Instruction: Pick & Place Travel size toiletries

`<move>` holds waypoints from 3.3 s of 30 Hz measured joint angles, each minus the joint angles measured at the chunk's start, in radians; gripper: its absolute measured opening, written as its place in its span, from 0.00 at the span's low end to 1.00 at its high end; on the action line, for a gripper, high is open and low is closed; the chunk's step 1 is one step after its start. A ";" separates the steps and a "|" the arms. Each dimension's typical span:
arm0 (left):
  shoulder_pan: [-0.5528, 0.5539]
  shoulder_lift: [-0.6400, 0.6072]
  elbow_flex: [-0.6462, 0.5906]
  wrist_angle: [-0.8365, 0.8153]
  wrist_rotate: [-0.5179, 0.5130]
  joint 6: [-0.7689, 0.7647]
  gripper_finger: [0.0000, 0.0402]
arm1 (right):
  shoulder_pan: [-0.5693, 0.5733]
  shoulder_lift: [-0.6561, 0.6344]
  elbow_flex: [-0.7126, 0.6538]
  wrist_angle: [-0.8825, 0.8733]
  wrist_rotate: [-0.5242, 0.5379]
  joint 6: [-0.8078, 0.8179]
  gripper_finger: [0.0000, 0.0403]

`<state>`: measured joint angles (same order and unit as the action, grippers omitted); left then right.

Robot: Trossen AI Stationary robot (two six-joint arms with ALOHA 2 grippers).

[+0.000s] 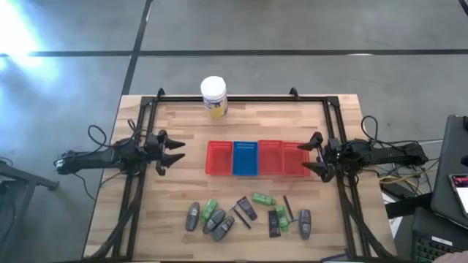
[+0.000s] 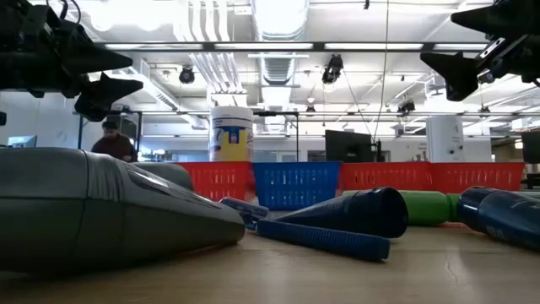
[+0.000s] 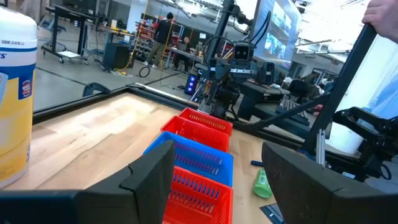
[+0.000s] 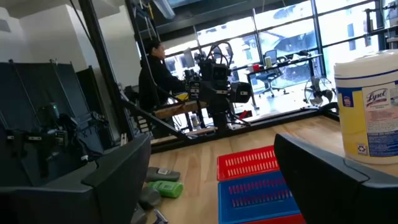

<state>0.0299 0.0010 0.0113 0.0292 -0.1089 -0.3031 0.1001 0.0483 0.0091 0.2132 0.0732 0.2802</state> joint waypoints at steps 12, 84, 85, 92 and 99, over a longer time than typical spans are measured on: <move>0.000 0.000 0.000 0.000 0.000 0.000 0.62 | 0.000 0.000 0.000 0.000 0.000 0.000 0.74; 0.000 0.000 0.000 0.000 0.000 0.000 0.62 | 0.060 0.206 0.063 -0.085 -0.043 1.411 0.77; 0.000 0.000 0.000 0.000 0.000 0.000 0.62 | 0.081 0.251 0.103 -0.160 -0.065 1.442 0.77; 0.000 0.000 0.000 0.000 0.000 0.000 0.62 | 0.271 0.626 0.490 -0.791 -0.156 1.591 0.74; 0.000 0.000 0.000 0.000 0.000 0.000 0.62 | 0.422 0.976 0.704 -1.007 -0.249 1.731 0.76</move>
<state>0.0301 0.0008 0.0113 0.0292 -0.1089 -0.3031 0.5219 1.0247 0.7130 -0.7935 -0.1759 2.0114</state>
